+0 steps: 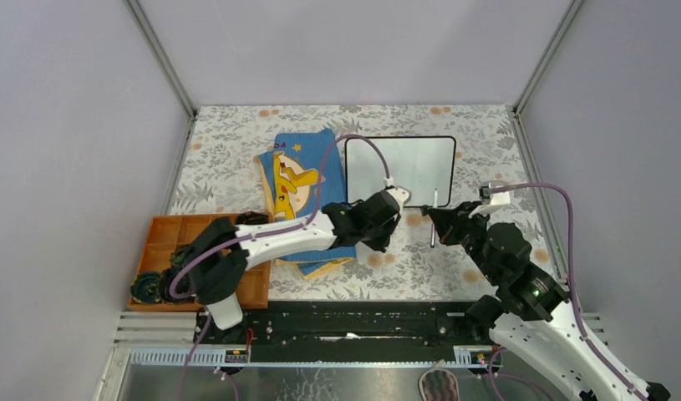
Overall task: Write a sentence on the whiteboard
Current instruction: Place the pen cap at the center of the board.
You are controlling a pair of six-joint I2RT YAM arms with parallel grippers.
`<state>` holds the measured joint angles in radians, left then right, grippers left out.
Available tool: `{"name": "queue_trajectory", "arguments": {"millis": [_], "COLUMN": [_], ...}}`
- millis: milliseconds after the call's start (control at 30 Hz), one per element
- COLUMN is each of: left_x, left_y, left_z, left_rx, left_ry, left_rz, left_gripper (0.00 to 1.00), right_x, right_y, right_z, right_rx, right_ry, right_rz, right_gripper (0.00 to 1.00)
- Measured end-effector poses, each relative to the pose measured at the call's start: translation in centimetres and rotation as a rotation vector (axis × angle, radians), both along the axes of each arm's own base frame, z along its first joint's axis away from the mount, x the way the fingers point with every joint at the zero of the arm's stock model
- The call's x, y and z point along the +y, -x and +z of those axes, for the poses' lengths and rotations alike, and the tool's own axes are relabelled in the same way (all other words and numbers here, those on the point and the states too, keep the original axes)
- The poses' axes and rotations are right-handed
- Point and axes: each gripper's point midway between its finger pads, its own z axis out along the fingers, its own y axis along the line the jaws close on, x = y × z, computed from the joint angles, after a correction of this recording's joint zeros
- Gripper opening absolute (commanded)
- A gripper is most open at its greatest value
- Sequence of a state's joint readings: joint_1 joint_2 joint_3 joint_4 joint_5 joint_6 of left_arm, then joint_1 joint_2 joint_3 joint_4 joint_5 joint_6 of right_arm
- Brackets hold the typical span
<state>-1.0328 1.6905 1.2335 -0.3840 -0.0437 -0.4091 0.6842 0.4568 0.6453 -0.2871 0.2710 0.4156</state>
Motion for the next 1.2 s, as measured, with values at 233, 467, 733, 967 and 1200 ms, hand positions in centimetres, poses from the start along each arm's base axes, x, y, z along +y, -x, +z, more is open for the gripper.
{"name": "queue_trajectory", "arguments": {"millis": [233, 467, 733, 967, 1200], "left_x": [-0.9, -0.9, -0.5, -0.6, -0.6], "left_y": [-0.9, -0.9, -0.8, -0.9, -1.0], "left_z": [-4.8, -8.2, -9.4, -9.5, -9.5], "left_rx": [0.020, 0.047, 0.061, 0.056, 0.052], "left_ry": [-0.142, -0.215, -0.251, -0.257, -0.260], "left_rz": [0.001, 0.000, -0.003, -0.012, -0.017], "left_gripper": [0.00, 0.00, 0.00, 0.00, 0.08], "right_x": [-0.8, -1.1, -1.2, -1.2, -1.1], "right_y": [0.7, 0.8, 0.8, 0.8, 0.6], "right_z": [0.5, 0.4, 0.3, 0.3, 0.0], "right_rx": [-0.033, -0.042, -0.053, -0.056, -0.047], "right_ry": [-0.007, 0.025, 0.047, 0.058, 0.073], "right_rz": [-0.006, 0.000, 0.004, 0.006, 0.009], "right_gripper": [0.00, 0.00, 0.00, 0.00, 0.00]}}
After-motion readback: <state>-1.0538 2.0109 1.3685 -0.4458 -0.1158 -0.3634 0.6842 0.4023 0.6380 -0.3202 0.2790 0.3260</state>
